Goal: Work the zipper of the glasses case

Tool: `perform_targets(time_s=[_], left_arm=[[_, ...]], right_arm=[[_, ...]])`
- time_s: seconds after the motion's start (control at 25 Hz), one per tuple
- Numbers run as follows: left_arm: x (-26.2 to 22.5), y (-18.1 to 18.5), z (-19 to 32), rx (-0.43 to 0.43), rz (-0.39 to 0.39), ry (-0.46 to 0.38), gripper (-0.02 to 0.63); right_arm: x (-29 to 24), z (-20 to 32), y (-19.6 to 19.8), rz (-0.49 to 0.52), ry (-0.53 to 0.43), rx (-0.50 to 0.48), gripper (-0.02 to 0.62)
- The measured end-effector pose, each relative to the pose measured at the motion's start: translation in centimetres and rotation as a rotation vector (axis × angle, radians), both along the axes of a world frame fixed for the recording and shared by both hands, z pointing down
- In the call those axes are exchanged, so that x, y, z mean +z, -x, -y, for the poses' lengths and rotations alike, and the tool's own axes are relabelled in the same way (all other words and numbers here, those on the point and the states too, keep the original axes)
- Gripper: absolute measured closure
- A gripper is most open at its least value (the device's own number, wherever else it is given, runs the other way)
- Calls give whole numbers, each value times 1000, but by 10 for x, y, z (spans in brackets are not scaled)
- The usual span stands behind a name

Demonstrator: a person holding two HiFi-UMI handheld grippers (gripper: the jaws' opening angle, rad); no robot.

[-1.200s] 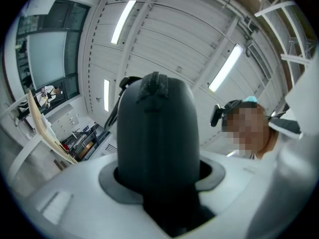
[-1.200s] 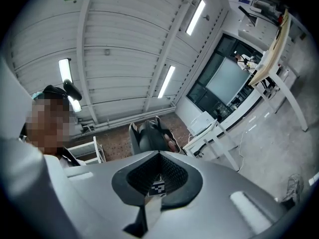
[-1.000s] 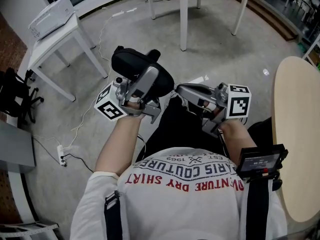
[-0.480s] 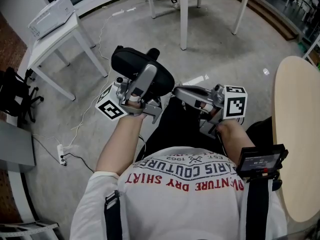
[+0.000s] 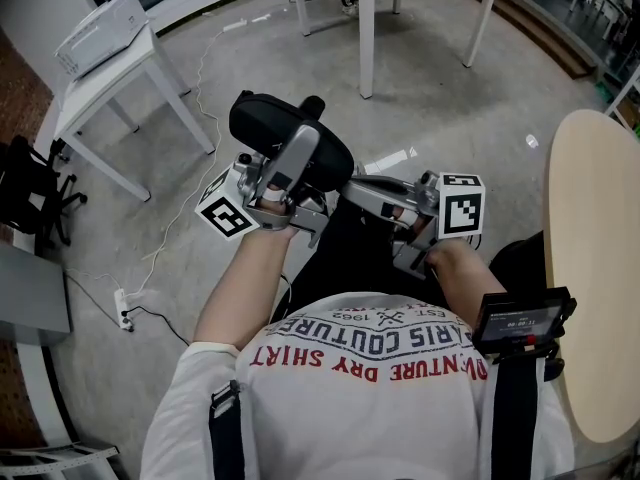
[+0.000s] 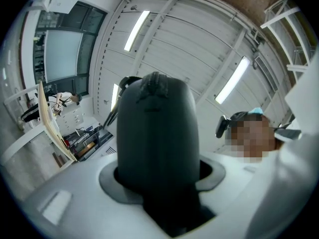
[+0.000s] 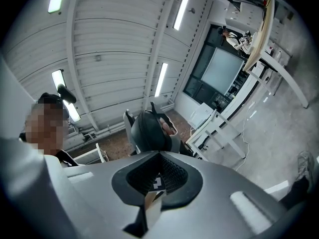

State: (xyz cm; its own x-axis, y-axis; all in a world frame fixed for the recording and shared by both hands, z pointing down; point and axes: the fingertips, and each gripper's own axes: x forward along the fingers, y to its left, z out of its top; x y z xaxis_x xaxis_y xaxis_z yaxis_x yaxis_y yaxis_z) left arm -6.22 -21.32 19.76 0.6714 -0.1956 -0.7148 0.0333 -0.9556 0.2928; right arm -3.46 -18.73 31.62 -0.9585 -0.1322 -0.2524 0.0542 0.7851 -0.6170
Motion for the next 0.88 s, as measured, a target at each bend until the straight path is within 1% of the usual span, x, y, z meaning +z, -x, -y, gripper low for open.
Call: perform_targets(time_s=[0.16,0.24,0.32,0.44,0.52,0.56,0.6,0.68,0.72,0.76,0.8,0.88], left_arm=[[2,-1,0,9,1,7,360],[4,-4,1,-1,35,6,360],[9,-9,2,-38,100,0,360],[17,-9,7,-135,215,1,362],[29,-7,15,-218,324,14,362],[40,-7,21,-266,402,23,362],[54,-7,27,-314,497,30,362],[87,-11,36,-392,699,43,362],[103,-13,38,-413,785,47,362],[117,-15,38,-420,852,48,362],[128,-18,36,-415,900,47,362],[144,-23,32,-397,963,45,362]], right_arm=[[0,-2,-1,27,26,-24,592],[1,-1,-1,11,-2,-6,591],[6,1,-1,-63,-75,42,590],[11,10,-8,-188,-193,149,584],[13,20,-18,-246,-237,221,585],[14,24,-25,-264,-251,249,591],[14,27,-31,-275,-263,269,604],[16,32,-41,-314,-295,303,604],[19,35,-46,-355,-324,325,604],[23,39,-50,-407,-358,350,604],[27,42,-53,-460,-391,375,603],[36,47,-59,-543,-435,413,599]])
